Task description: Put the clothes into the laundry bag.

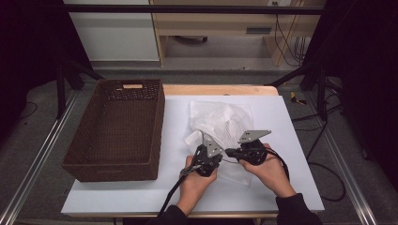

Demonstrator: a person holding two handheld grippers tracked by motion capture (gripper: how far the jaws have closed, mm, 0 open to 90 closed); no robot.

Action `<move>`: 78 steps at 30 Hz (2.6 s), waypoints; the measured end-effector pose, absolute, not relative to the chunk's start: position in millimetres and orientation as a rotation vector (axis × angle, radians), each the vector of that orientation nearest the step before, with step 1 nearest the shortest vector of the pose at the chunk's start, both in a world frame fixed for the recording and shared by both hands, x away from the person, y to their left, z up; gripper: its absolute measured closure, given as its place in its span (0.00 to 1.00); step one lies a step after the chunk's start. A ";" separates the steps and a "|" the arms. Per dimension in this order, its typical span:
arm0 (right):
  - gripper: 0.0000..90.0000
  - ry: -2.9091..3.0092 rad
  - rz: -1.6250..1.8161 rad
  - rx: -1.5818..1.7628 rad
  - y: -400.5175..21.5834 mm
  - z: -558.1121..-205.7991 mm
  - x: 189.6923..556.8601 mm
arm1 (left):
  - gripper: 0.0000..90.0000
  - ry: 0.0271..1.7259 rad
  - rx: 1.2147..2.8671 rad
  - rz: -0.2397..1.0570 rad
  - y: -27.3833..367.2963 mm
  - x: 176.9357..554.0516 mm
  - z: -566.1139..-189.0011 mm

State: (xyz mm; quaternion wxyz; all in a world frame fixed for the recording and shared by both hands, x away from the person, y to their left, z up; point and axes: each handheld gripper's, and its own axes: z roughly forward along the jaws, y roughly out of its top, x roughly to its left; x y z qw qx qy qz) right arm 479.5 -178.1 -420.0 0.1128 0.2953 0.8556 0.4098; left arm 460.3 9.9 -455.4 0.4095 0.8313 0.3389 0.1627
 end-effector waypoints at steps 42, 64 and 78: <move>1.00 2.569 1.133 0.871 -186.8 -440.8 470.1 | 0.55 1.052 2.013 0.771 62.6 492.4 -436.6; 1.00 2.574 1.130 0.841 -181.0 -440.1 467.4 | 0.96 0.998 2.077 0.630 73.7 458.1 -434.7; 1.00 2.592 1.120 0.747 -169.5 -438.4 448.4 | 0.96 0.967 2.114 0.543 94.0 414.5 -449.0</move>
